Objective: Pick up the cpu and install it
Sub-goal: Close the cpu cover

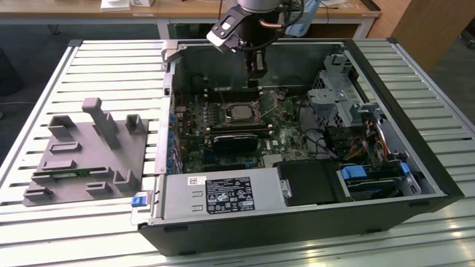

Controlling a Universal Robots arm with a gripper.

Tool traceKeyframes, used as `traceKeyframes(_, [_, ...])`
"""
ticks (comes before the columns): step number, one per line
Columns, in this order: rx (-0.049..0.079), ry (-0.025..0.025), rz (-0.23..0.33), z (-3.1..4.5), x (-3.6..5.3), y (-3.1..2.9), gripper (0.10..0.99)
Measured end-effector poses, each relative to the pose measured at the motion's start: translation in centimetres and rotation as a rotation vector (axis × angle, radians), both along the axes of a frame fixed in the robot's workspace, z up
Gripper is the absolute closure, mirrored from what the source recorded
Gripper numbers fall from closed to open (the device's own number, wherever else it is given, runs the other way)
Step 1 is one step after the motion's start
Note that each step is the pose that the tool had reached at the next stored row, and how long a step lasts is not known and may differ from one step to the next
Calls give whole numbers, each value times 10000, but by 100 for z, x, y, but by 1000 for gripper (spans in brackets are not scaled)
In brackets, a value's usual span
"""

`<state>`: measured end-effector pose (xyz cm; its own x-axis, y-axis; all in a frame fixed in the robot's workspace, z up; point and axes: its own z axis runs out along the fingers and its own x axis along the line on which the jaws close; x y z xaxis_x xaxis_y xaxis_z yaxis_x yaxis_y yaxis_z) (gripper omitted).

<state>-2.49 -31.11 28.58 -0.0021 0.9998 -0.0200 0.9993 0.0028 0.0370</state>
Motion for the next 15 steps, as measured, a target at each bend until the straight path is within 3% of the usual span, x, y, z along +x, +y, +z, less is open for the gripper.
traceKeyframes(8, [0, 0, 0, 0, 163, 0, 980])
traceKeyframes(15, [0, 0, 0, 0, 221, 0, 980])
